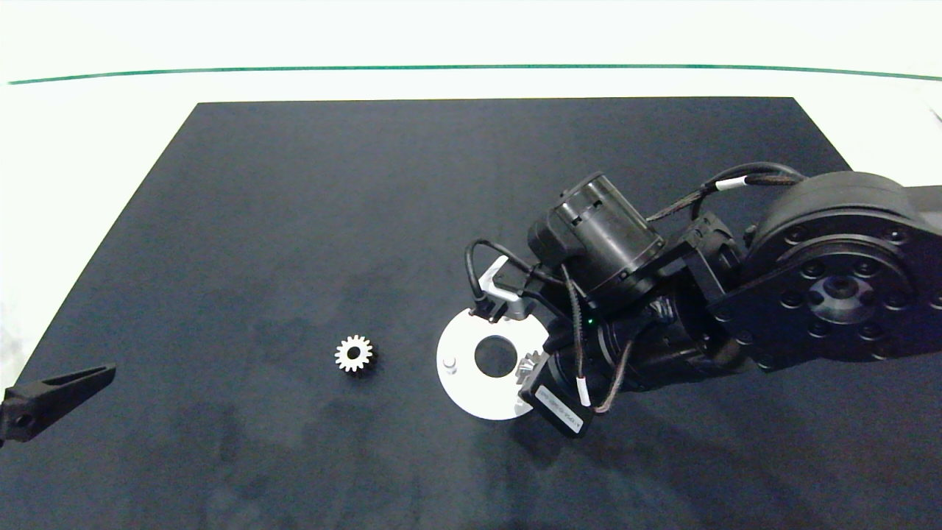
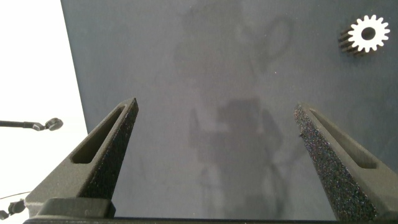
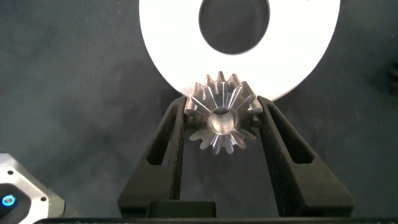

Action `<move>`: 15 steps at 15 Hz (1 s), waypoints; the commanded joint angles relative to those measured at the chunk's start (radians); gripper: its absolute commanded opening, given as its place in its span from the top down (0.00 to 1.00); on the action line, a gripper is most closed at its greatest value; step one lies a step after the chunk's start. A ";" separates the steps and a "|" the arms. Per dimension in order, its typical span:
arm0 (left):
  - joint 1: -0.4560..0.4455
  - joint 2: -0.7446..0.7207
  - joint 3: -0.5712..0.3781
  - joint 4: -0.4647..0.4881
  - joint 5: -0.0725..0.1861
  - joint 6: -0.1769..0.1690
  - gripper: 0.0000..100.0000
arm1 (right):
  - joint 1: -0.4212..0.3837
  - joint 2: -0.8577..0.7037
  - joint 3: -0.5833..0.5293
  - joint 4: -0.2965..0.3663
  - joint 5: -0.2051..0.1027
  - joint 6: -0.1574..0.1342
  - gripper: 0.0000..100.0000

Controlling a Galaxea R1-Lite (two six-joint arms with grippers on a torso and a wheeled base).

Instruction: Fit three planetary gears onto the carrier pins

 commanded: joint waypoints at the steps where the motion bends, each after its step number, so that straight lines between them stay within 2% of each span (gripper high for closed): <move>1: 0.001 0.001 0.000 0.003 0.000 0.001 0.00 | 0.011 0.031 -0.016 0.004 -0.001 0.001 0.72; 7: -0.001 0.001 0.002 0.003 0.000 0.001 0.00 | 0.012 0.025 -0.007 0.006 -0.002 0.001 0.72; 10: -0.001 0.001 0.002 0.001 0.000 0.001 0.00 | 0.007 0.018 -0.007 0.007 -0.030 0.000 0.72; 15: 0.001 0.001 0.002 0.001 0.000 0.001 0.00 | 0.009 0.028 -0.007 0.007 -0.030 0.000 0.72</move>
